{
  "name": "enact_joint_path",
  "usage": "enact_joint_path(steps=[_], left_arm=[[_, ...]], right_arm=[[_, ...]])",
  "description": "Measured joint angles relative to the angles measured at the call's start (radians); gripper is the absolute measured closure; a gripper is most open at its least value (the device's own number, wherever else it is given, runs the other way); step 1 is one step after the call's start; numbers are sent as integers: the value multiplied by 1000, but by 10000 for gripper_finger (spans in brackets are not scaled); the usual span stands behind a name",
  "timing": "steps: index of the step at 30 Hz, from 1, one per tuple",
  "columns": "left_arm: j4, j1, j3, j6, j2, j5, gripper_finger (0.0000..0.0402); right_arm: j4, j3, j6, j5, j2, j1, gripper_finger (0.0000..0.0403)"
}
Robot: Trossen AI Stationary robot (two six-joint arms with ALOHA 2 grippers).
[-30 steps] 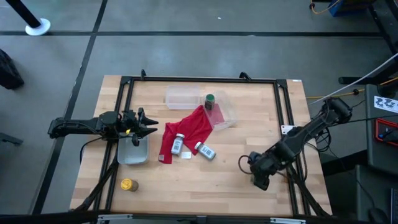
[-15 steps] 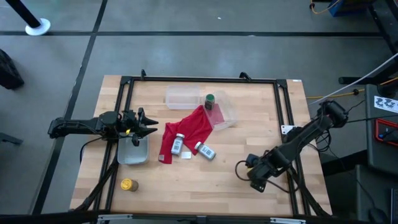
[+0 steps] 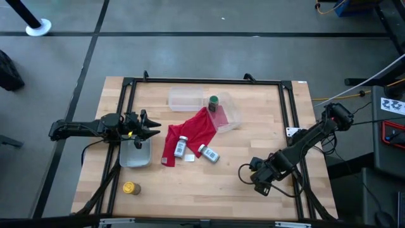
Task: Sort spices by type
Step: Put the green seasoning bottle into the right transparent bin
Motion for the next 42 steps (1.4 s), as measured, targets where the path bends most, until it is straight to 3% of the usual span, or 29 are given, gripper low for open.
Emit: enact_joint_path(steps=[6,15,26,34,42], left_arm=[[0,0,0,0,0,0,251],[0,0,0,0,0,0,251],[0,0,0,0,0,0,251],[0,0,0,0,0,0,251],[0,0,0,0,0,0,251]], right_arm=[[4,0,26,31,0,-16,197],[40,2,-51,66,0,-141,197],[-66,193,-402,153,2,-385,197],[-151,379,-659,291,1,-584,197],[-151,408,-856,373,9,-782,197]])
